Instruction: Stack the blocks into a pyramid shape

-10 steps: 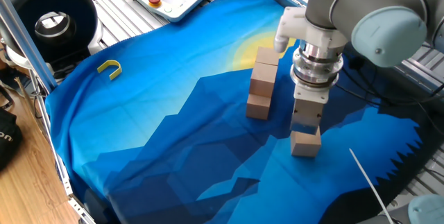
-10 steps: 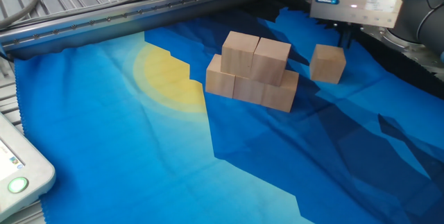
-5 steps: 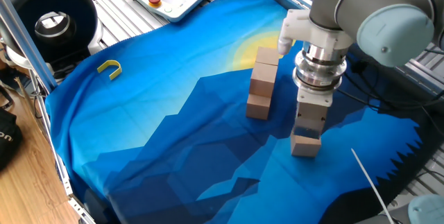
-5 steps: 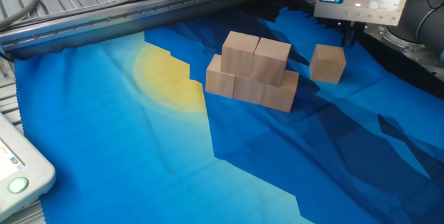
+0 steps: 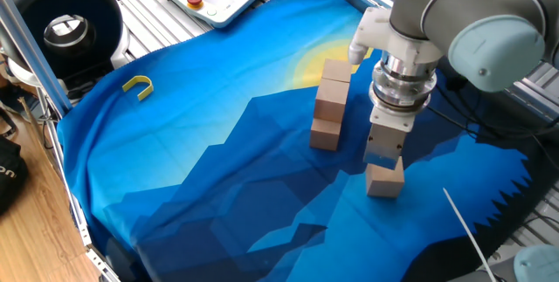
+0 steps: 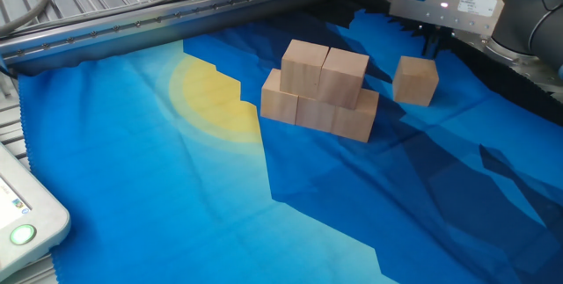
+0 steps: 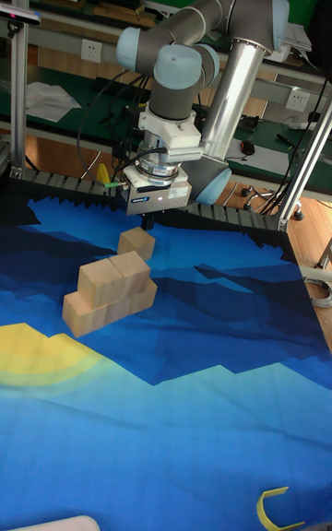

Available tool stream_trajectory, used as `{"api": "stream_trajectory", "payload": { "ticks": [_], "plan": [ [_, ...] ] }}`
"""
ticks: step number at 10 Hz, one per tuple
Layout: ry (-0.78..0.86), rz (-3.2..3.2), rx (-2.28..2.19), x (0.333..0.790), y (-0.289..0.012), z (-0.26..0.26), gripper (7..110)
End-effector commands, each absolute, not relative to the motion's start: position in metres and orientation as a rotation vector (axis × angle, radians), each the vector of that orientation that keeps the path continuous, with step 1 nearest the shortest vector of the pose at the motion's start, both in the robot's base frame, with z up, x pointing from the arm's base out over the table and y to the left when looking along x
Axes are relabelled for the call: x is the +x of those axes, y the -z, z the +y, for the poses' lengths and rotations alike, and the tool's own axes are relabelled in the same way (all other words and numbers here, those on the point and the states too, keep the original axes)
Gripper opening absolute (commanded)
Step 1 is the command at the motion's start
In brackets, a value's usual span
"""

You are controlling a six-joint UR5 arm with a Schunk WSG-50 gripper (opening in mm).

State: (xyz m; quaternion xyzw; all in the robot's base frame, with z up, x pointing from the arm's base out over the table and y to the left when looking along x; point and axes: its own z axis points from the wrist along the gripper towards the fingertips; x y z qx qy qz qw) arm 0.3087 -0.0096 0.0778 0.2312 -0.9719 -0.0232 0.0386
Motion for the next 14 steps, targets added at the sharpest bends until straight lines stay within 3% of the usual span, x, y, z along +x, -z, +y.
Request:
{"api": "stream_trajectory", "payload": {
  "ticks": [1,8,14],
  "plan": [
    [0.160,-2.956,0.716,0.305,-0.080,-0.001,7],
    [0.048,-2.959,0.706,0.301,-0.076,-0.016,7],
    [0.127,-2.948,0.646,0.291,-0.085,0.004,7]
  ]
}}
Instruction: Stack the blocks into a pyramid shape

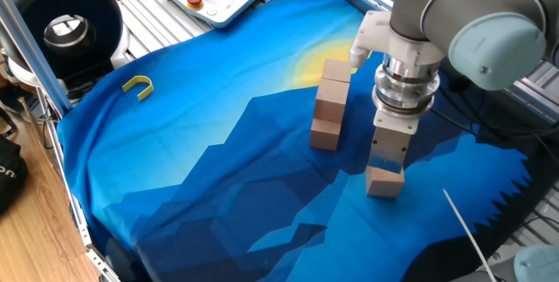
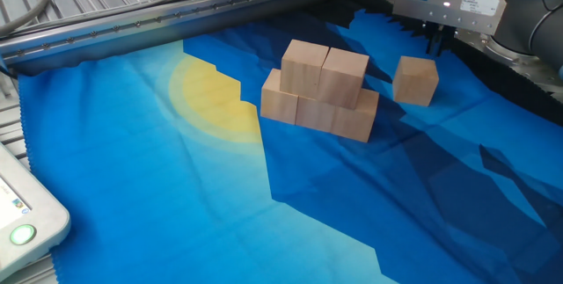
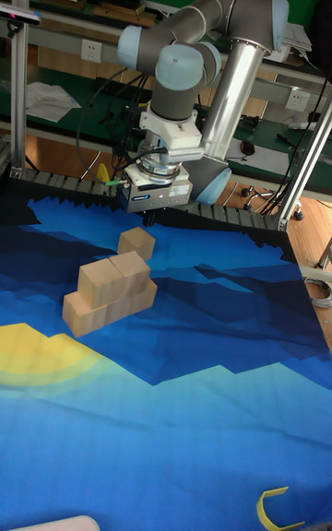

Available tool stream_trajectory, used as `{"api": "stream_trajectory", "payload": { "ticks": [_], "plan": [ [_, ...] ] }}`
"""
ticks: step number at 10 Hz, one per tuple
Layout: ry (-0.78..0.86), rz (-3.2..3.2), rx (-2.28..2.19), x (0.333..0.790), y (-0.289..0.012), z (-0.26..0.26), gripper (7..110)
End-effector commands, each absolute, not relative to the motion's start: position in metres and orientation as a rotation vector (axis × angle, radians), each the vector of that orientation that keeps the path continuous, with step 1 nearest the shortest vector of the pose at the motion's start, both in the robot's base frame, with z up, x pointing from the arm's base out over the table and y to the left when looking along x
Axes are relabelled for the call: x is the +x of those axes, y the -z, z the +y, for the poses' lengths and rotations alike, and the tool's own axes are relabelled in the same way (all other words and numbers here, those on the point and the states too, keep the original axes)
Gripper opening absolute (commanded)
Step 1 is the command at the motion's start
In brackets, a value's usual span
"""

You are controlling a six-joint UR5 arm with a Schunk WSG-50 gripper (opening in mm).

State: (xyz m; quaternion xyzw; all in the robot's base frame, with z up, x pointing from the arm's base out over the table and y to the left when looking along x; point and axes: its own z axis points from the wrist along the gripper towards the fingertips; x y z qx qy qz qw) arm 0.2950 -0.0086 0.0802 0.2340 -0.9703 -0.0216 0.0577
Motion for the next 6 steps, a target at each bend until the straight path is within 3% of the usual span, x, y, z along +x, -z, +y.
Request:
{"api": "stream_trajectory", "payload": {
  "ticks": [1,3,6],
  "plan": [
    [0.087,-2.943,0.621,0.290,-0.081,-0.003,7],
    [0.063,-2.946,0.632,0.290,-0.076,-0.008,7],
    [0.164,-2.890,0.810,0.287,-0.078,0.004,7]
  ]
}}
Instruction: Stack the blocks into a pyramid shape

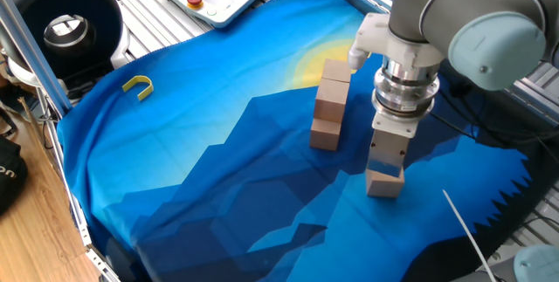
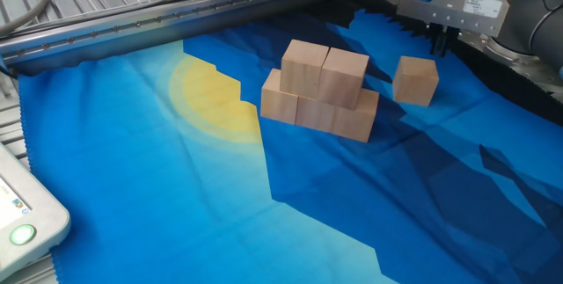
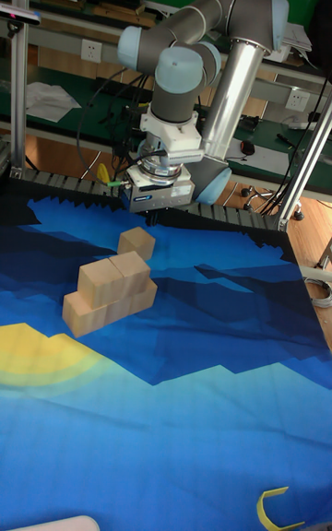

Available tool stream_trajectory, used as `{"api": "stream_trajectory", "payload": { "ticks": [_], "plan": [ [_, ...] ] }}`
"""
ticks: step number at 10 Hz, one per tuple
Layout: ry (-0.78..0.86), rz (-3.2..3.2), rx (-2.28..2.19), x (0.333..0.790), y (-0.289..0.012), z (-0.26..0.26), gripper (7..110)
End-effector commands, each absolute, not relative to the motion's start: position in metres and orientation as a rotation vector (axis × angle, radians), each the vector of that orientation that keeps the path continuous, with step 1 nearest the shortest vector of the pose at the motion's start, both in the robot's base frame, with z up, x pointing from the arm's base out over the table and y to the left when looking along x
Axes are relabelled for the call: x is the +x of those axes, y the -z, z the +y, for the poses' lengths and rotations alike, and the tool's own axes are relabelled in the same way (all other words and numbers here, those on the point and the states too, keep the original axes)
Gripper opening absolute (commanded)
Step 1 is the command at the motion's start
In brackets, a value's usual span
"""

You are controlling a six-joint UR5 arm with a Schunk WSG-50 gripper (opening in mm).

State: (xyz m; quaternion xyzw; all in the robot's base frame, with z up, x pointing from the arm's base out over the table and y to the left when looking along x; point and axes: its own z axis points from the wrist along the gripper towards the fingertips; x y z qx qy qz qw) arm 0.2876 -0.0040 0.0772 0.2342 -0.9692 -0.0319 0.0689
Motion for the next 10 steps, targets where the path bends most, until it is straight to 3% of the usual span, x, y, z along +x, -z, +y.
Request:
{"api": "stream_trajectory", "payload": {
  "ticks": [1,4,5,7,8,10],
  "plan": [
    [0.099,-2.855,0.858,0.284,-0.077,-0.010,7],
    [0.119,-2.874,0.778,0.278,-0.076,-0.010,7],
    [0.003,-2.900,0.712,0.282,-0.076,-0.027,7],
    [0.035,-2.876,0.724,0.276,-0.076,-0.024,7],
    [0.175,-2.872,0.809,0.276,-0.076,-0.001,7],
    [0.219,-2.922,0.768,0.281,-0.076,0.010,7]
  ]
}}
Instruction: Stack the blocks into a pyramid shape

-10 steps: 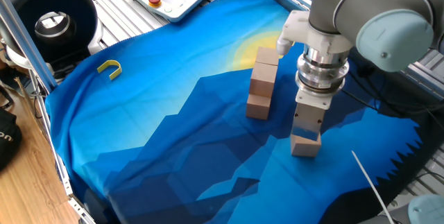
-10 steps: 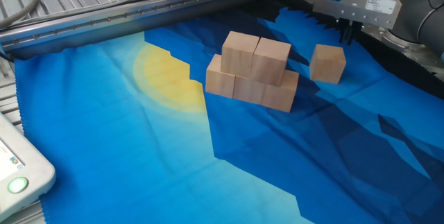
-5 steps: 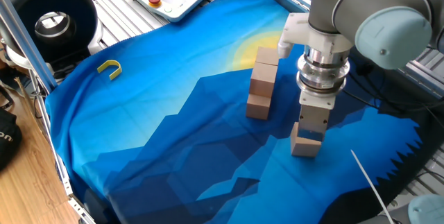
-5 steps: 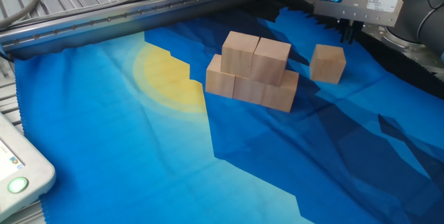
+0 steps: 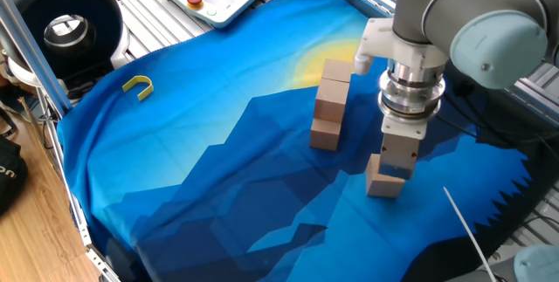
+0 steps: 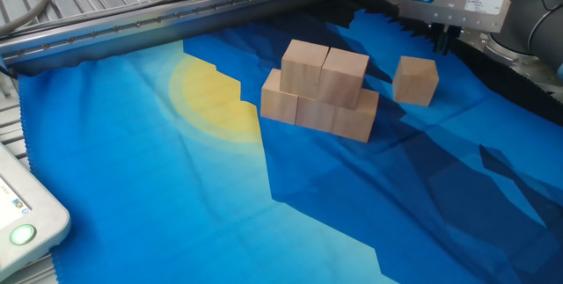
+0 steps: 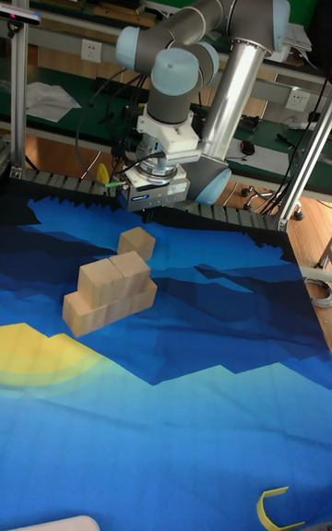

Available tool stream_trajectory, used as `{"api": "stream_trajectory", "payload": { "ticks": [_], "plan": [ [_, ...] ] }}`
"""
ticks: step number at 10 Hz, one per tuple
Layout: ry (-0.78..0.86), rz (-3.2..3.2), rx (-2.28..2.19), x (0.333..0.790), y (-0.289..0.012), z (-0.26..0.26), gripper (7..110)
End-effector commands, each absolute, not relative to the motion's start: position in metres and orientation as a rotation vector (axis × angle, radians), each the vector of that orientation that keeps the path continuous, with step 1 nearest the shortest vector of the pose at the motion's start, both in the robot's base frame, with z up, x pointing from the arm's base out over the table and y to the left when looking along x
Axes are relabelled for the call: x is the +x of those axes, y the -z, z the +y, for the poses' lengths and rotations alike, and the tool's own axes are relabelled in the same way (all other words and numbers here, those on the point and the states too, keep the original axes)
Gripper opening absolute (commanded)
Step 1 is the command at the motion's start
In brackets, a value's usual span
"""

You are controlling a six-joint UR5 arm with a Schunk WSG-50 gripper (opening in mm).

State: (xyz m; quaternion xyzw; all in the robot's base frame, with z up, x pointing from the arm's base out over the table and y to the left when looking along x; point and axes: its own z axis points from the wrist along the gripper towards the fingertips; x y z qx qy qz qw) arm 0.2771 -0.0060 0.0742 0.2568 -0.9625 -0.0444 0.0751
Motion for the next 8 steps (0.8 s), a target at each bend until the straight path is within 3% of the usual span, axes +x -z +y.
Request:
{"api": "stream_trajectory", "payload": {
  "ticks": [1,4,8],
  "plan": [
    [0.096,-2.899,0.752,0.281,-0.077,-0.012,7],
    [-0.196,-2.867,0.703,0.292,-0.090,-0.053,7],
    [0.135,-2.961,0.812,0.317,-0.101,-0.010,7]
  ]
}}
